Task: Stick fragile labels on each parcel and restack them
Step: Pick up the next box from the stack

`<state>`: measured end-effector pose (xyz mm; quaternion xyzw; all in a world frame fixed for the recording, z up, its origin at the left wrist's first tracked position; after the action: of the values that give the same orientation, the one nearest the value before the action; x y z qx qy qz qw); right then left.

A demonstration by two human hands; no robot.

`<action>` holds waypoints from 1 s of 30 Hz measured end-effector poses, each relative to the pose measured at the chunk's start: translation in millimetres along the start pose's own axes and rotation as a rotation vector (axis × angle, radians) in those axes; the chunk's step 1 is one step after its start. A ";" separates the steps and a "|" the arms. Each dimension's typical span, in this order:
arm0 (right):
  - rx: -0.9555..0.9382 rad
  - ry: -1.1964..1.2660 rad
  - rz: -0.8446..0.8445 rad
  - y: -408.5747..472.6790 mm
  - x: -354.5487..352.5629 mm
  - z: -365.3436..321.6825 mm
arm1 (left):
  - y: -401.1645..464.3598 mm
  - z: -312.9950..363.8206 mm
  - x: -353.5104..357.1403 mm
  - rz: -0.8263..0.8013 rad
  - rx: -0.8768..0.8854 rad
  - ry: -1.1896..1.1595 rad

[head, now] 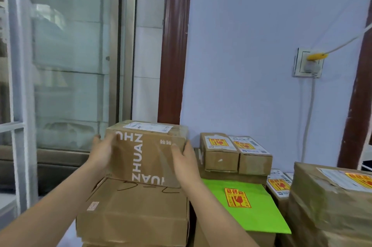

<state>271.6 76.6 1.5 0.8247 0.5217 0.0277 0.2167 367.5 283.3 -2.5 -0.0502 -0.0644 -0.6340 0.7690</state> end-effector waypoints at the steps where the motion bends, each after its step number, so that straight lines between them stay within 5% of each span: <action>1: 0.018 0.031 0.000 -0.3 1.5 -0.4 | 1.3 -0.5 2.3 -0.030 0.007 -0.012; 22: 0.049 0.382 0.061 -55.6 -44.0 -85.6 | -102.4 81.9 -30.2 -0.131 0.074 -0.444; 30: 0.061 0.432 0.150 -104.1 -89.8 -124.6 | -165.9 118.0 -46.7 -0.148 0.099 -0.349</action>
<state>108.7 76.8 90.2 0.8423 0.4937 0.2040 0.0722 191.7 315.6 105.6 -0.1166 -0.2312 -0.6667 0.6989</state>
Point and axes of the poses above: each hand's wrist, its own y-axis towards the middle knuckle, its own x-axis out of the palm, z = x × y, the point moved 7 cm from there along y, towards the middle knuckle, and after that the axes turned 7 degrees about -x, right-handed, at the moved point
